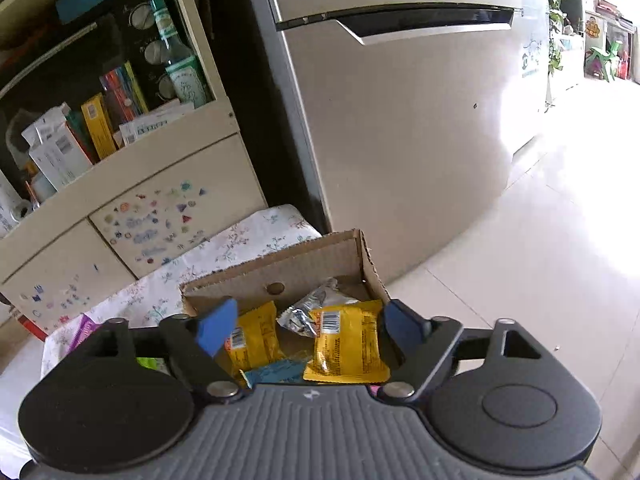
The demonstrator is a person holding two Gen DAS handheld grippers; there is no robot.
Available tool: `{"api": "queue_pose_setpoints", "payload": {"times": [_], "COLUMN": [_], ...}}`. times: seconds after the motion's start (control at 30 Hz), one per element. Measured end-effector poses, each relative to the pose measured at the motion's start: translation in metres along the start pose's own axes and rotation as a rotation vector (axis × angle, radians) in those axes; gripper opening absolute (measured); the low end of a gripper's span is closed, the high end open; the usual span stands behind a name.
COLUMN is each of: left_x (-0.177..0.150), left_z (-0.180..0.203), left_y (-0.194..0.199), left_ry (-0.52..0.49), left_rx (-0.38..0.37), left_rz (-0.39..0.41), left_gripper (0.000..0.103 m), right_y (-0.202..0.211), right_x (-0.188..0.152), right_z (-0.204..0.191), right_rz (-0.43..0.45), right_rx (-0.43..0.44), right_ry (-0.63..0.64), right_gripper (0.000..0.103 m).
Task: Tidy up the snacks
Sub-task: 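Open right tool dropping yellow bag while left tool releases blue bag into box, then move left tool to purple bag while right tool moves to green bag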
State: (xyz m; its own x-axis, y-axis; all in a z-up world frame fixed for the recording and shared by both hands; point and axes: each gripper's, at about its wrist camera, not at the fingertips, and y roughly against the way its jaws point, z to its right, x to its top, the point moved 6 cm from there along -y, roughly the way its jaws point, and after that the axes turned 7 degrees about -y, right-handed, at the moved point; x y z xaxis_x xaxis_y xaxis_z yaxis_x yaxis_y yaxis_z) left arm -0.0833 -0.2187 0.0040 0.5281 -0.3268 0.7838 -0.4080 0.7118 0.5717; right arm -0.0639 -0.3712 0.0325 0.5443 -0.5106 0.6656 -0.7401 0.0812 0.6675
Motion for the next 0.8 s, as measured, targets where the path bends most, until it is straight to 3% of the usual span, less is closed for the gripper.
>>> {"api": "queue_pose_setpoints", "payload": {"times": [0.2, 0.8], "left_x": [0.016, 0.041], "left_z": [-0.024, -0.164], "left_y": [0.014, 0.098], "left_ry": [0.034, 0.304], "left_rx": [0.1, 0.481], "left_rz": [0.001, 0.059], "left_gripper": [0.095, 0.102], "right_y": [0.0, -0.011], "right_x": [-0.003, -0.03], "right_z": [-0.013, -0.084], "right_rz": [-0.002, -0.062], "right_rx": [0.05, 0.22], "right_ry": [0.013, 0.153], "right_gripper": [0.088, 0.094]}}
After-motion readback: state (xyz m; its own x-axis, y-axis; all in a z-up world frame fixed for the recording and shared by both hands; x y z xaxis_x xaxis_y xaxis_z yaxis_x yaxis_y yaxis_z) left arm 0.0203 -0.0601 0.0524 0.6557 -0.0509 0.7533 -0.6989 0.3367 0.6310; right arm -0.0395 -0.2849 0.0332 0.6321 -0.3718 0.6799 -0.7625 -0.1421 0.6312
